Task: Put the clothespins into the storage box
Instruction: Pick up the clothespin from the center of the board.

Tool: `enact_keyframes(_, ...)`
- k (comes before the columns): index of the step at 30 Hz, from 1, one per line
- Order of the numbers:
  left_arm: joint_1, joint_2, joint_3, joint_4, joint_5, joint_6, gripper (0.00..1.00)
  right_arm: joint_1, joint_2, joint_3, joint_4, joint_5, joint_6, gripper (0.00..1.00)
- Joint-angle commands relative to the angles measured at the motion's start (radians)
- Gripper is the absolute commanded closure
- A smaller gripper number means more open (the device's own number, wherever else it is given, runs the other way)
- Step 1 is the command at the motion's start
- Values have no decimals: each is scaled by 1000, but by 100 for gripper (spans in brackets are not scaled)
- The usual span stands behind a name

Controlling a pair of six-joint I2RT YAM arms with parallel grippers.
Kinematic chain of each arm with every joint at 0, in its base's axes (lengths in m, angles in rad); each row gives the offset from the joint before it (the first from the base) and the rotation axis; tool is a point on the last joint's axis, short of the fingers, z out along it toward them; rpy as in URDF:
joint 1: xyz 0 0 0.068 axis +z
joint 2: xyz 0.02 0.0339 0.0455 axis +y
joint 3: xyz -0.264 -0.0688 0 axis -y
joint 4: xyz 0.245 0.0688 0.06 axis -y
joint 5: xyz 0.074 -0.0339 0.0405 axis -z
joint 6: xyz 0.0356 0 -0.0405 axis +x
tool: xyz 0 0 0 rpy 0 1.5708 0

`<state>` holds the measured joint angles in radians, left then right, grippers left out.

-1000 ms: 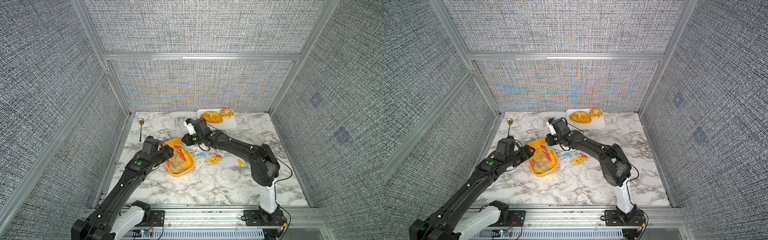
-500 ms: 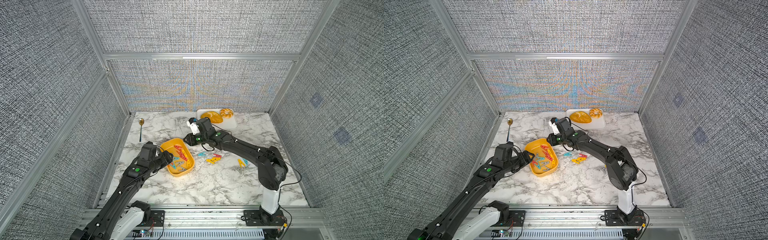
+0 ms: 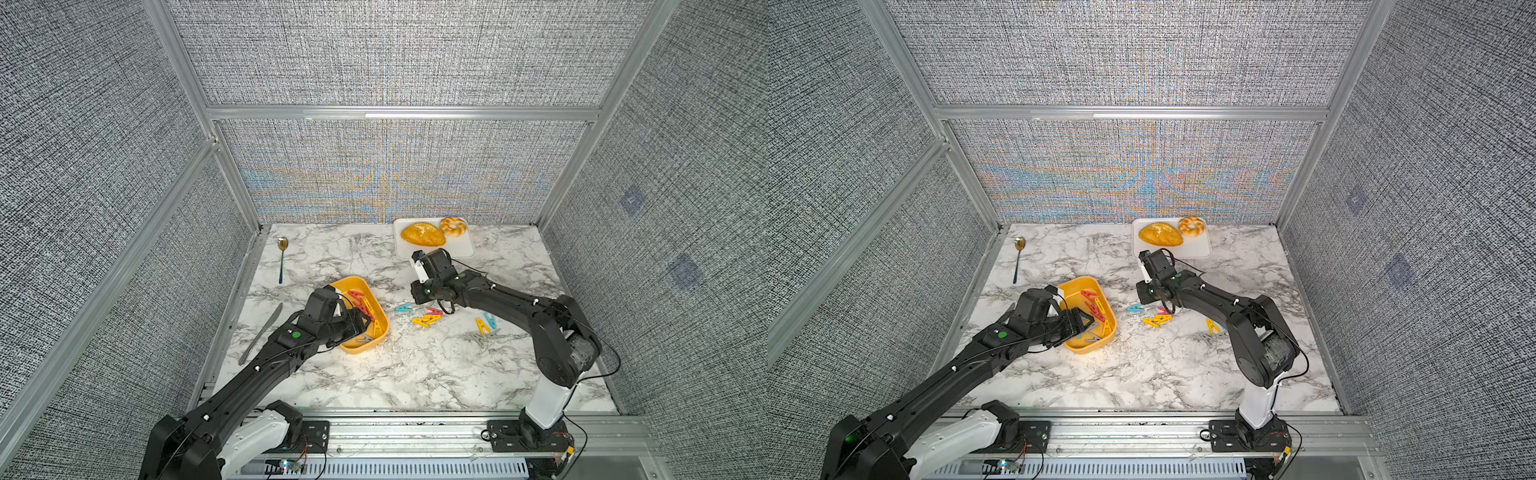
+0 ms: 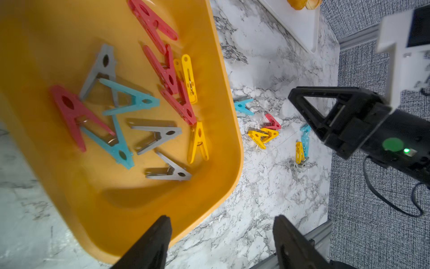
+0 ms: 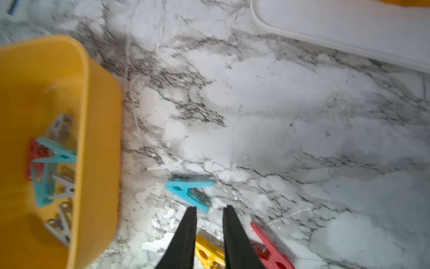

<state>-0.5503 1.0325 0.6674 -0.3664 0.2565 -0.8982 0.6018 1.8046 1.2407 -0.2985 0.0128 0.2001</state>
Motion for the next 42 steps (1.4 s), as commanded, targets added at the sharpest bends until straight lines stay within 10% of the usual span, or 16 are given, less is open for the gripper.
enact_keyframes(1, -21, 11, -7, 63, -23, -29, 26, -3, 17, -17, -39, 111, -72, 74)
enact_keyframes(42, -33, 43, -28, 107, -11, -42, 26, -2, 117, -24, -74, 191, -129, 74)
